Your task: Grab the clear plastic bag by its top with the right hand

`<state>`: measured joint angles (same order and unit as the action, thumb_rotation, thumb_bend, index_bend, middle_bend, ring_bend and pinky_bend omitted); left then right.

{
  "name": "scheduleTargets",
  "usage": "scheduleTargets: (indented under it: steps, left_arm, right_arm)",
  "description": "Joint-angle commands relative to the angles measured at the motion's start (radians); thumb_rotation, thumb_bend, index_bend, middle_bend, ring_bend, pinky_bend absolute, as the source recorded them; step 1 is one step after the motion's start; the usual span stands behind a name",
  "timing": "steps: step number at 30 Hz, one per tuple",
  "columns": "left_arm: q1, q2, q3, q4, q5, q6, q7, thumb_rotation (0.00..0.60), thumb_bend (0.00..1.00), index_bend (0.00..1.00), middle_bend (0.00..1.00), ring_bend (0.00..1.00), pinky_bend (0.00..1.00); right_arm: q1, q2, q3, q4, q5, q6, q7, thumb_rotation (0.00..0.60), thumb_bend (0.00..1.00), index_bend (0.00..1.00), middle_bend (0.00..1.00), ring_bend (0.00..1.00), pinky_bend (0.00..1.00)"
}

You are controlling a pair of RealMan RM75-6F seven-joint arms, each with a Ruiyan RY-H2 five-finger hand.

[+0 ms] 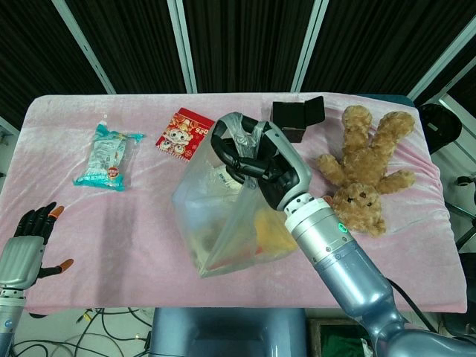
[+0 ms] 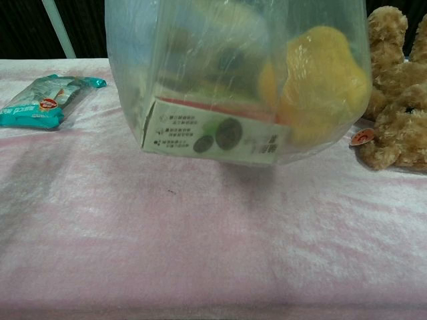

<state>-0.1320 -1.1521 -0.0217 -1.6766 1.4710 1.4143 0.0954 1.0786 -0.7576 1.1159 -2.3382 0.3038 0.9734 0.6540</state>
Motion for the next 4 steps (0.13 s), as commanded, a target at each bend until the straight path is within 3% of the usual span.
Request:
scheduleTargets:
  steps: [1,4]
  left_arm:
    - [0.000,0.000,0.000,0.000,0.001,0.001,0.001,0.600,0.00,0.00,0.00,0.00,0.01]
    - [0.000,-0.001,0.000,-0.001,0.000,0.000,-0.002,0.600,0.00,0.00,0.00,0.00,0.01]
  right_arm:
    - [0.018,0.029,0.027,0.019,0.047,0.001,-0.006,0.600,0.65,0.87,0.91,0.90,1.00]
    - [0.023,0.045,0.040,0.030,0.076,-0.001,-0.008,0.600,0.65,0.87,0.91,0.90,1.00]
